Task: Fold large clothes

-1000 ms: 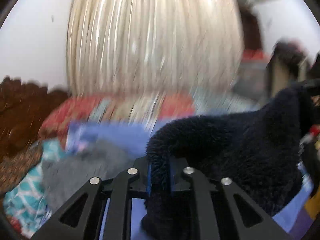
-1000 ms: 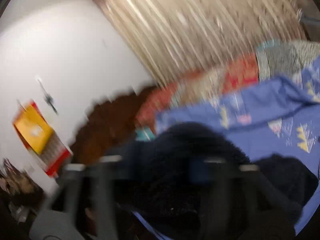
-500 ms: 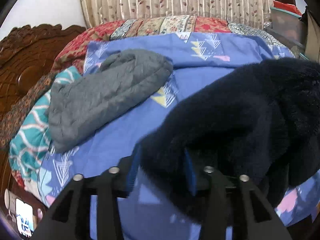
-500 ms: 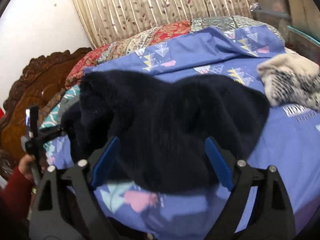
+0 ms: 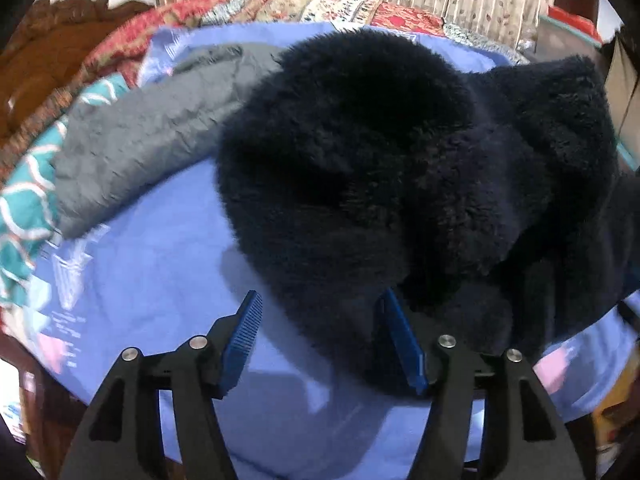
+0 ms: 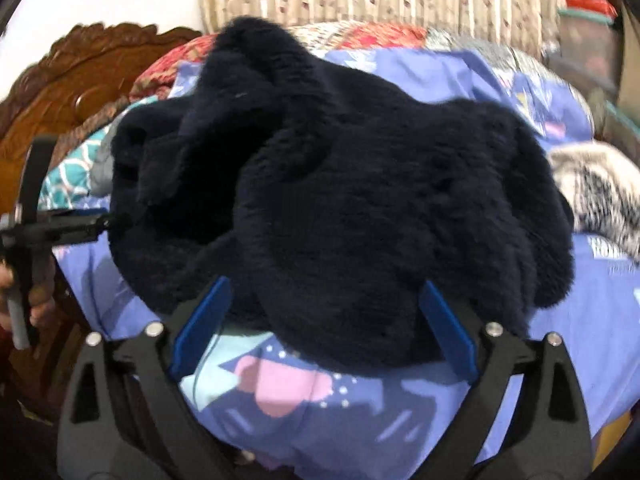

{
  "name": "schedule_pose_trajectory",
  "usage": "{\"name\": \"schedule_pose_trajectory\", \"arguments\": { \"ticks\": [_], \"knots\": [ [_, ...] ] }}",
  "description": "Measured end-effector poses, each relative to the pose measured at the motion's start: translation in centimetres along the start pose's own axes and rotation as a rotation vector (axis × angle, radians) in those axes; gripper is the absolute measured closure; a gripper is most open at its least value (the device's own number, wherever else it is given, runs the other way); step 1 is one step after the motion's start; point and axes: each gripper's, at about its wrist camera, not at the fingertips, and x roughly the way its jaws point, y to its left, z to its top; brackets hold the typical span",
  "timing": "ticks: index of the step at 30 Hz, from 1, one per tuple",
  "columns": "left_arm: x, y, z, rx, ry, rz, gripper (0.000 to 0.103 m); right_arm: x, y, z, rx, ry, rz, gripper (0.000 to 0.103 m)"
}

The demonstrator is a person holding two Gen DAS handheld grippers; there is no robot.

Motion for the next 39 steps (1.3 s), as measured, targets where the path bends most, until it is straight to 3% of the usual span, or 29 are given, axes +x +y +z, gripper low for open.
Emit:
{"name": "schedule_pose_trajectory", "arguments": {
  "ticks": [4,7,9,11,13,16,18,21,25,31,34,39],
  "knots": [
    [1.6,-1.4,0.7,0.015,0.008,-0.001,0.02,2.9,1.9,-0.4,-0.125,0.039,-0.043,0.01],
    [3.3,-2.9,0.8,0.053,0.028,0.02,0.02,5.6,1.8,-0.3,-0.184,0.05,-0.175,0.01],
    [3.9,-3.5,0.8,0.077,0.035,0.048,0.02,6.4,0.8,0.1,-0.168,0.057,-0.222,0.03],
    [4.2,-3.9,0.9,0.091,0.029,0.064,0.02,5.7,-0.9,1.0,-0.096,0.055,-0.193,0.072],
    [4.1,-4.1,1.1,0.101,0.01,0.073,0.02,4.4,-2.4,1.9,-0.038,0.034,-0.166,0.085],
    [3.7,-4.5,1.5,0.117,-0.039,0.096,0.025,1.5,-4.1,3.6,0.015,-0.041,-0.176,0.088],
    [2.8,-4.6,1.9,0.132,-0.081,0.116,0.055,-1.6,-4.8,5.3,0.032,-0.126,-0.178,0.088],
    [-0.6,-3.9,3.5,0.093,-0.185,0.109,0.065,-6.7,-5.7,8.6,0.014,-0.265,-0.221,0.089],
    [-5.4,-2.5,5.9,0.035,-0.307,0.11,0.067,-13.3,-6.8,13.0,-0.002,-0.431,-0.251,0.09],
    [-16.9,-0.5,8.1,0.004,-0.585,0.09,0.067,-24.8,-5.8,17.6,-0.053,-0.675,-0.23,0.09],
    [-22.3,-0.1,8.5,0.0,-0.678,0.047,0.067,-29.9,-5.6,19.4,-0.046,-0.745,-0.196,0.09],
    [-31.4,-1.0,8.6,0.04,-0.899,0.076,0.068,-35.6,-7.5,21.6,0.021,-0.797,-0.133,0.09]
  ]
}}
